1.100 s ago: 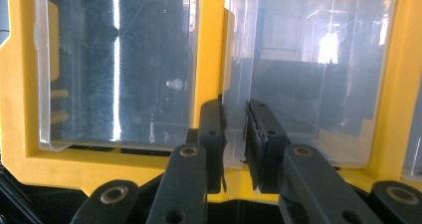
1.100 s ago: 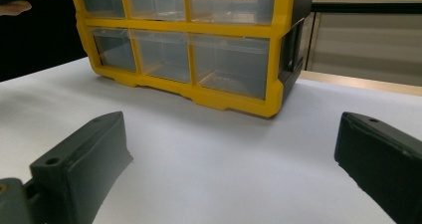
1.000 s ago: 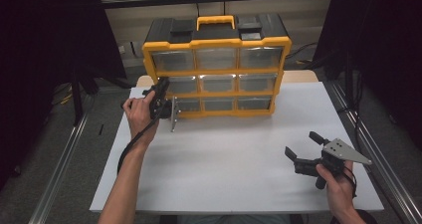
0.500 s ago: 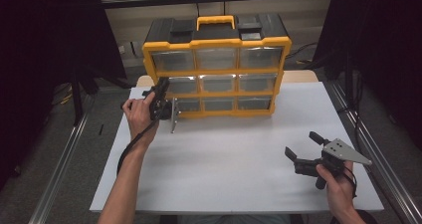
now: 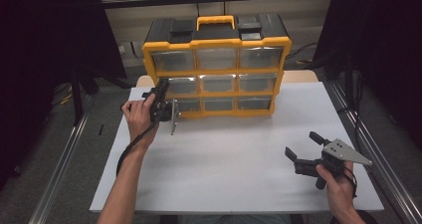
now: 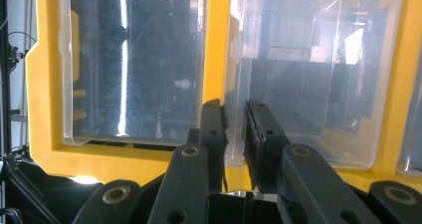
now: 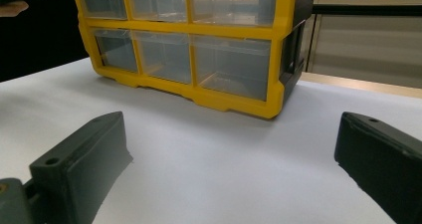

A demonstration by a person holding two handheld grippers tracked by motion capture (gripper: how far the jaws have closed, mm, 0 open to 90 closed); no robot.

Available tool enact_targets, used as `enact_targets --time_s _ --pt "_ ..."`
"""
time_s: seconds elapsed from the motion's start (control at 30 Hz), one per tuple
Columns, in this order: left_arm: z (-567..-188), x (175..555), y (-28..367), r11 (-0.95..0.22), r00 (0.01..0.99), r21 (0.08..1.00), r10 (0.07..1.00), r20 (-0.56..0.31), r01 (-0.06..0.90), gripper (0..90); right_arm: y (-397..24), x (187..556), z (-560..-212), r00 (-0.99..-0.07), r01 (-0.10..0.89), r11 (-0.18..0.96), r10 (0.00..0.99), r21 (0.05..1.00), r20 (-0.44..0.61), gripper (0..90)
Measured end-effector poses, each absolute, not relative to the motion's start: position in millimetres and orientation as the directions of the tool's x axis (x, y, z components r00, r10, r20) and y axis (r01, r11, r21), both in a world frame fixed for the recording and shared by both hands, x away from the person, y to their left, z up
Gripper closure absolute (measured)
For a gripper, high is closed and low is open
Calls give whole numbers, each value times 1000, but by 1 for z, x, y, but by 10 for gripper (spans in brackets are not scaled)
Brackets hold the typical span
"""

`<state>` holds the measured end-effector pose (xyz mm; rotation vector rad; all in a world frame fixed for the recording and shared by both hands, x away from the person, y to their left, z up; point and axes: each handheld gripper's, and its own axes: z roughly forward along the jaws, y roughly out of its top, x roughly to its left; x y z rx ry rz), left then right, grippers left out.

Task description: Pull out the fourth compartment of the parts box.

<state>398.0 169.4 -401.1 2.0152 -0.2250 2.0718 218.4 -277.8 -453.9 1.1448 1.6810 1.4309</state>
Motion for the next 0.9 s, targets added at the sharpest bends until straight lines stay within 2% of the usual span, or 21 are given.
enact_targets --time_s 0.43,0.6,0.9 --pt "-400 392 170 -961 -35 33 45 998 -276 797 -278 218 -453 -423 201 30 904 979 59 2" --pt "-401 391 170 -957 -18 59 67 998 -283 797 -278 218 -453 -420 200 29 905 979 59 2" --pt "-400 385 170 -961 -25 45 54 998 -274 797 -278 218 -454 -417 201 28 907 979 60 2"
